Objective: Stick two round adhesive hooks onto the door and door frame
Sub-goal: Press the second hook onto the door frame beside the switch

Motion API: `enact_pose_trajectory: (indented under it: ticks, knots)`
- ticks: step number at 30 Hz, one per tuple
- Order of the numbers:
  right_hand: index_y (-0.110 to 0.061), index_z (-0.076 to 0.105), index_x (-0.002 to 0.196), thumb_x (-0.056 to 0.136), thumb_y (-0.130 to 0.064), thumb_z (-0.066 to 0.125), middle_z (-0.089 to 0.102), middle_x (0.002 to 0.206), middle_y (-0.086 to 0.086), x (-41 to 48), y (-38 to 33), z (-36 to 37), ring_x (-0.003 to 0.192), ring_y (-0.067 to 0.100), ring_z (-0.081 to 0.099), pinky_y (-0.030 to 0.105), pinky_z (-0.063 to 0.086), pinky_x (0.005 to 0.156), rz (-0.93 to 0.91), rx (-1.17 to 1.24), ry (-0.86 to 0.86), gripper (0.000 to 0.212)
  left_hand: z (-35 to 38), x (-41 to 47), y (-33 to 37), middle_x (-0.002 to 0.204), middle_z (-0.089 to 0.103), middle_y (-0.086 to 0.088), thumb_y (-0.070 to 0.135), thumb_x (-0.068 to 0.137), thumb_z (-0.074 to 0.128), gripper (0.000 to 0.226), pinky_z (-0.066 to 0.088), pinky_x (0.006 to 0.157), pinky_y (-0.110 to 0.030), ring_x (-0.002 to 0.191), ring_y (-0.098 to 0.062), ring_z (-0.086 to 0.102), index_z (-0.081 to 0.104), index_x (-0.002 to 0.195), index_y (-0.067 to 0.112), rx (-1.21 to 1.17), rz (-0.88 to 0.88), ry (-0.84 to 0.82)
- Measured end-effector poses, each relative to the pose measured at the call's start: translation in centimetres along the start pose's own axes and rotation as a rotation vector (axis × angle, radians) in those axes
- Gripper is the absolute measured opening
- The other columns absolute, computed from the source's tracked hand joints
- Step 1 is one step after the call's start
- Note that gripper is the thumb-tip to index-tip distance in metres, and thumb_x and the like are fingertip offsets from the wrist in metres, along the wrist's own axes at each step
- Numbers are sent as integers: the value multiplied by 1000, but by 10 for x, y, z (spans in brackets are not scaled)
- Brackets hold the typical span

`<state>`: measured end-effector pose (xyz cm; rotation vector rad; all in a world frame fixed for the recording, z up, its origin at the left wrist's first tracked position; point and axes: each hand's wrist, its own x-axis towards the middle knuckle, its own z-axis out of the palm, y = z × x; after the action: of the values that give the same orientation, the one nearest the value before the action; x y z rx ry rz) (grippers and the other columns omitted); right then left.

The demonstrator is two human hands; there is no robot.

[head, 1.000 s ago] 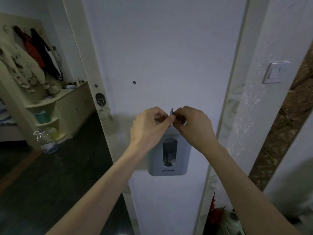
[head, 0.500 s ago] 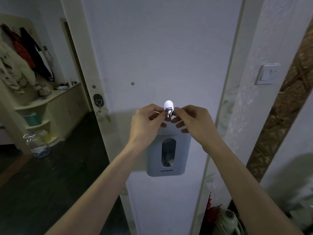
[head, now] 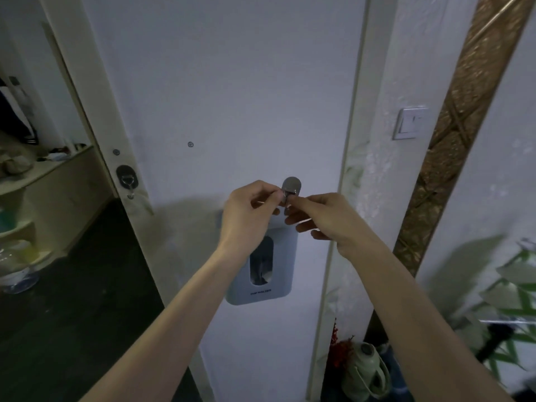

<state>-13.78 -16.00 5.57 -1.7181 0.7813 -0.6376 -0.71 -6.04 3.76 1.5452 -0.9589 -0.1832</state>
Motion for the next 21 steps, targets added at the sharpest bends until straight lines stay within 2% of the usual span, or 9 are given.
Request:
enact_pose_trajectory:
  ticks: [2,7,12,16,18,21]
  knots:
    - [-14,81,95,96,-46,68,84,83,-4,0,3,-12,56,-2,67,16,46,56,35,44,-11,35,16,3,3,88,79,15,21,102,68,15,57,77,-23,80,-2,73,79,94,25,-7,4,-2]
    - [-10,81,96,96,-45,70,82,82,-1,8,14,-47,54,0,65,18,42,56,68,177,9,36,60,18,11,87,80,16,23,101,69,16,59,76,-27,81,-5,75,81,92,26,48,54,-5]
    - [-6,79,95,100,-32,67,78,74,-2,34,30,-89,53,4,61,16,41,53,1,241,72,29,114,40,20,86,80,19,31,99,68,17,63,80,-42,81,-7,75,80,87,30,186,115,62]
    - [-8,77,90,102,-25,65,76,73,-2,60,47,-115,53,4,61,13,44,50,-66,227,71,24,154,55,23,87,78,16,36,100,65,17,60,72,-36,79,-6,72,75,87,32,327,141,131]
    - [-10,75,87,104,-25,64,75,73,-2,72,55,-124,54,4,62,15,46,53,-104,205,69,25,170,60,23,86,76,18,38,101,64,17,51,63,-28,77,-1,69,73,88,35,401,141,155]
    - [-11,74,87,104,-27,63,75,74,-1,88,65,-135,56,5,63,15,46,54,-148,187,51,26,187,66,23,85,73,19,38,102,62,17,42,59,-22,75,-1,65,71,88,36,462,120,198]
